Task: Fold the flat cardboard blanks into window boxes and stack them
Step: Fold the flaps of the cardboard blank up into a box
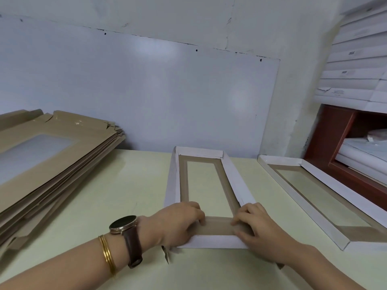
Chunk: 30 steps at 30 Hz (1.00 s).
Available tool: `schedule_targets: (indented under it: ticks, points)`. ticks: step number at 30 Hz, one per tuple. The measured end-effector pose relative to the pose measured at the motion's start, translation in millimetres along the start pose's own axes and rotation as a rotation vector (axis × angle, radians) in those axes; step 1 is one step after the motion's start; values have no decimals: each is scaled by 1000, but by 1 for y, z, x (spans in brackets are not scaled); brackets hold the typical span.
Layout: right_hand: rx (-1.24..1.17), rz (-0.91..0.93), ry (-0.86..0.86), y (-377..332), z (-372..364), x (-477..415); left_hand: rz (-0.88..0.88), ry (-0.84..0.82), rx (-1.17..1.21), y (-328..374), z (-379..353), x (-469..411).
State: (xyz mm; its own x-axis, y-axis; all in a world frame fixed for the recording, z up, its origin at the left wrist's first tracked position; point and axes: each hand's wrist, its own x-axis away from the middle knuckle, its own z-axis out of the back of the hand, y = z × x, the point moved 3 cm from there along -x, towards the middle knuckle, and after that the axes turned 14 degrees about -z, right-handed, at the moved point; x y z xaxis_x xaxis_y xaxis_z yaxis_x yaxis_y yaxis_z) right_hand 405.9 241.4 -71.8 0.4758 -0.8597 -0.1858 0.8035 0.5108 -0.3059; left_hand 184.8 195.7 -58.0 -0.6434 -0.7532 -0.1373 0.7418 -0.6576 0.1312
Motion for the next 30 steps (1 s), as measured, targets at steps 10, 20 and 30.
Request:
schedule_targets:
  ticks: [10,20,30]
  points:
    - [54,48,63,7,8,23,2,19,0,10,1,28]
    - [126,-6,39,23,9,37,16,79,-7,11,-2,48]
    - [-223,-103,-98,21,21,40,124,145,76,18,-1,54]
